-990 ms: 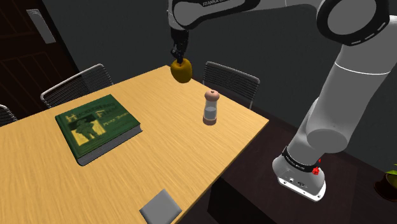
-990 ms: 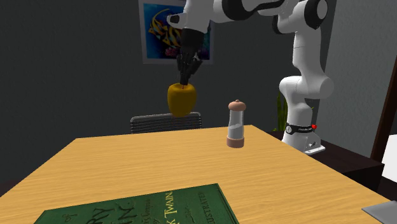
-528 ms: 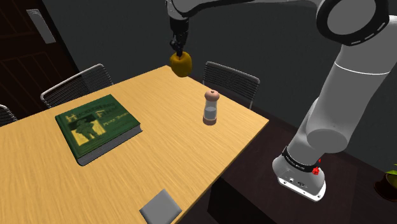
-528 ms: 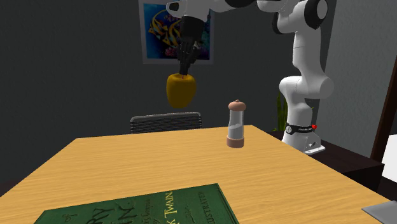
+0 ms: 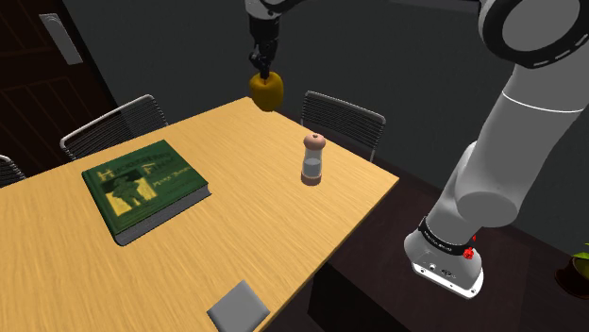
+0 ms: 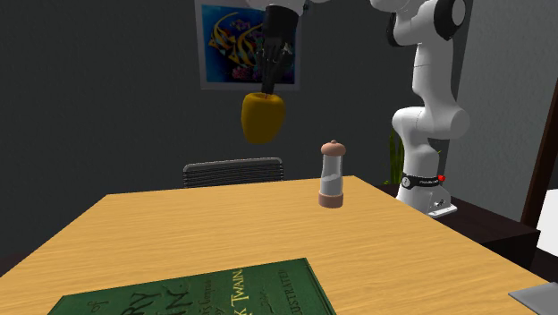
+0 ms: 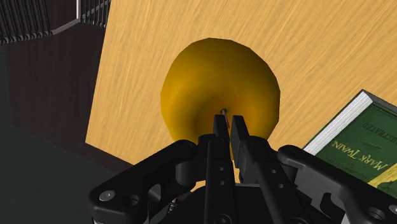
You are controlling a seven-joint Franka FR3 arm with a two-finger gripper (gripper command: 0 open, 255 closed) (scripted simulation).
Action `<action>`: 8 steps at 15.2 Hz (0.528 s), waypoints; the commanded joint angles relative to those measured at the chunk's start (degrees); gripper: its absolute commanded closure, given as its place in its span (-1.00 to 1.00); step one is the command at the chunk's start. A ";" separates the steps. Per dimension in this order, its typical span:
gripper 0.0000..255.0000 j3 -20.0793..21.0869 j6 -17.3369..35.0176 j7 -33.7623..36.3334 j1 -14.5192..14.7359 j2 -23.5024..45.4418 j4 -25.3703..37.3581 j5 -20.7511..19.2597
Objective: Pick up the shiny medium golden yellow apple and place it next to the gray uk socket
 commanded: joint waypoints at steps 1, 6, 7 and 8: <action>1.00 0.87 -0.10 1.97 1.01 -2.21 -2.41 -0.17; 1.00 3.81 -0.33 7.88 3.86 -7.26 -8.14 -0.43; 1.00 4.44 -0.47 9.08 4.43 -8.11 -9.05 -0.42; 1.00 5.09 -0.62 10.29 5.00 -8.91 -9.89 -0.41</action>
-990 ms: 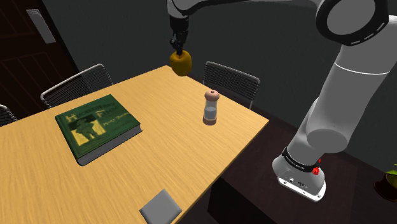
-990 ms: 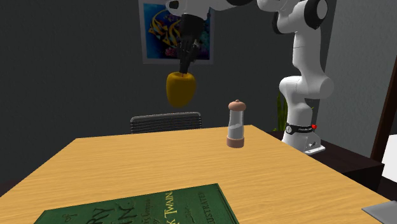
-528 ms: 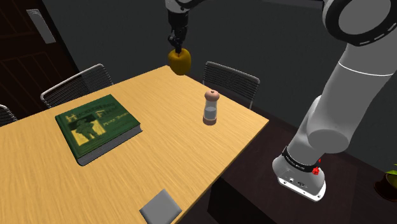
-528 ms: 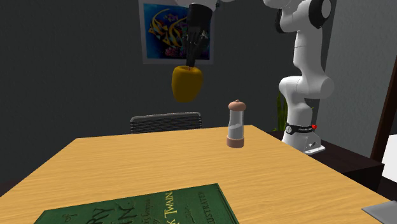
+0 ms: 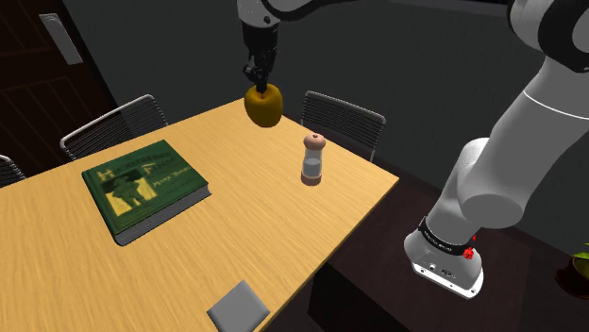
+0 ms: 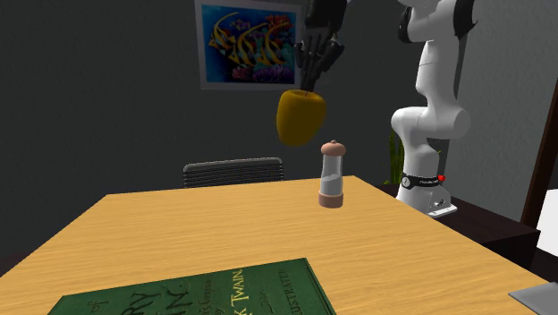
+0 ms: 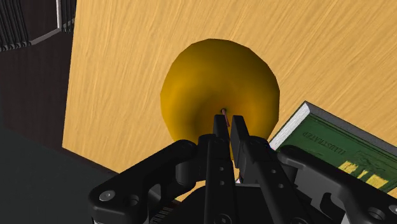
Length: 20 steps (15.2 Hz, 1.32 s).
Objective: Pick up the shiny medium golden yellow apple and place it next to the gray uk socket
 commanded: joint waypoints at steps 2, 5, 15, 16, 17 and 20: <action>1.00 1.87 -0.27 3.52 1.58 -2.13 -2.41 0.05; 1.00 4.02 -0.98 7.24 3.28 -3.90 -4.06 0.25; 1.00 12.07 -4.30 20.33 8.92 -6.08 -5.15 1.01; 1.00 12.95 -4.69 21.70 9.47 -5.96 -4.89 1.03; 1.00 13.84 -5.10 23.10 10.02 -5.78 -4.56 1.03; 1.00 16.52 -6.37 27.40 11.73 -4.81 -3.17 0.87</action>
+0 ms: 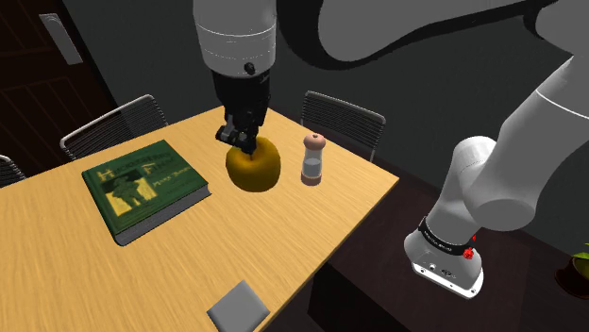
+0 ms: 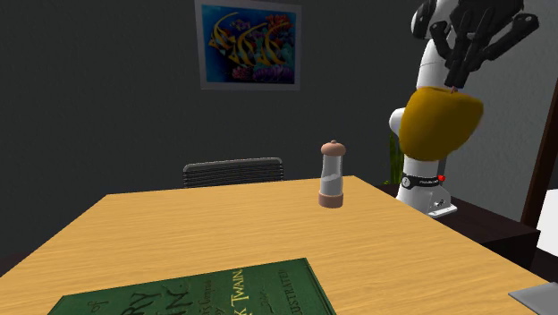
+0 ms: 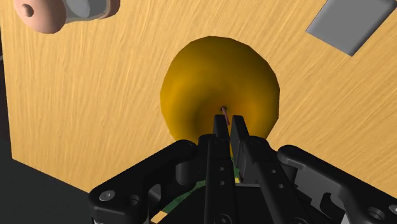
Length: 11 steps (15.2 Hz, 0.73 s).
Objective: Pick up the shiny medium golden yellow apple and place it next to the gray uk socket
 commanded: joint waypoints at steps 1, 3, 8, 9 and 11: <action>1.00 2.00 -1.13 3.21 1.20 0.99 1.47 -0.25; 1.00 4.10 -2.20 6.59 2.51 2.30 3.09 -0.67; 1.00 4.05 1.64 7.15 2.54 1.91 -1.14 -0.58; 1.00 4.05 2.40 7.28 2.55 1.87 -1.94 -0.59; 1.00 4.06 3.90 7.55 2.57 1.84 -3.49 -0.63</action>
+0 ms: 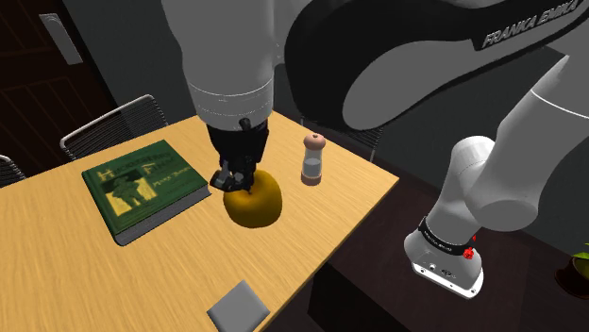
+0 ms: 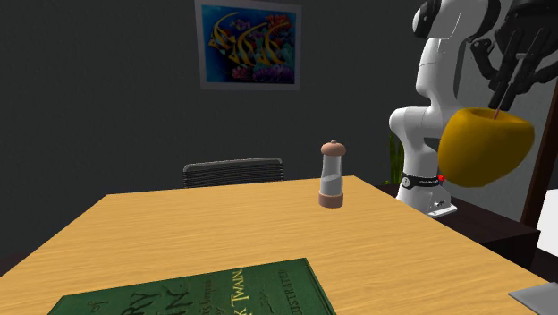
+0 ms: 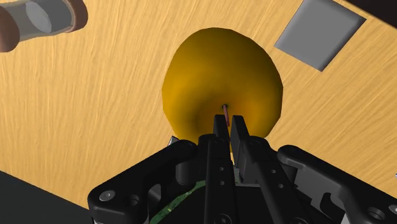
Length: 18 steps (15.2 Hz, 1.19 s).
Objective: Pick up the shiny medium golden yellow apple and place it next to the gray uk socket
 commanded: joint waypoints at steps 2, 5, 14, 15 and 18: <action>1.00 -0.02 2.39 0.38 0.00 -0.07 -2.44 -0.06; 1.00 0.04 4.62 0.86 0.02 0.08 -4.59 -0.23; 1.00 0.32 11.22 2.65 0.03 1.28 -10.32 -1.24; 1.00 0.36 11.94 2.88 0.03 1.48 -10.89 -1.40; 1.00 0.48 14.10 3.62 0.01 2.17 -12.53 -1.96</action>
